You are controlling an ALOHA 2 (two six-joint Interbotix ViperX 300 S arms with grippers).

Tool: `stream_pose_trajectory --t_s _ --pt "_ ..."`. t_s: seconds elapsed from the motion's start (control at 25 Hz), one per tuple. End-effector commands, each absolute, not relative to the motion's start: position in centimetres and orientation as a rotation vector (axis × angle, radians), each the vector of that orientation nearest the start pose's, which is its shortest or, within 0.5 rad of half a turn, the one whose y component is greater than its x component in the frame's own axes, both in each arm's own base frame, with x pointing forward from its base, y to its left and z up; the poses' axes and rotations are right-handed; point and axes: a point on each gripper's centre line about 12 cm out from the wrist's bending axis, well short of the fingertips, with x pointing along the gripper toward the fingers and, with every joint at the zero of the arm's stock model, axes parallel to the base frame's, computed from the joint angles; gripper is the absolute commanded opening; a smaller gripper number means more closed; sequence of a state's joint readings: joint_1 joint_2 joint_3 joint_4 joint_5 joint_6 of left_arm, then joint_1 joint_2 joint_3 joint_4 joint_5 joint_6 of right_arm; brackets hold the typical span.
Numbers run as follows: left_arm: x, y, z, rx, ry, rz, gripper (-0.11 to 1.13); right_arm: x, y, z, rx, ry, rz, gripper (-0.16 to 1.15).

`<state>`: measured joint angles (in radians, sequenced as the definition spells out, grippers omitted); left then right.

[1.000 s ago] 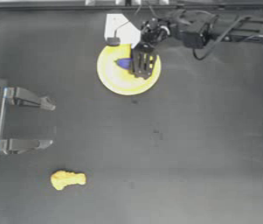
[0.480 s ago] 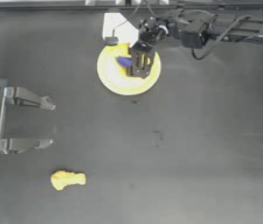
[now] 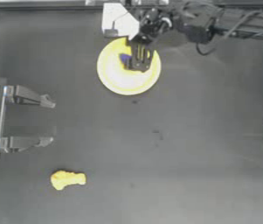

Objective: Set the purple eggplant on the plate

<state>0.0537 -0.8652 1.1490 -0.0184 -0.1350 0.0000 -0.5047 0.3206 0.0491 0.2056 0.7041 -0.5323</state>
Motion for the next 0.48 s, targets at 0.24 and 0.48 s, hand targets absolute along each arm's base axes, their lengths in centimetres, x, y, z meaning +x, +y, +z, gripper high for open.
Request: stream_pose_trajectory --t_s 0.24,0.48 --pt "21.7 1.3 27.1 -0.017 0.133 0.06 1.03 41.8 -18.4 26.1 -0.015 0.854 -0.115 1.0" --pt "21.4 1.4 27.3 -0.013 0.121 0.067 1.03 39.7 -13.8 27.6 -0.019 0.749 -0.073 1.0"
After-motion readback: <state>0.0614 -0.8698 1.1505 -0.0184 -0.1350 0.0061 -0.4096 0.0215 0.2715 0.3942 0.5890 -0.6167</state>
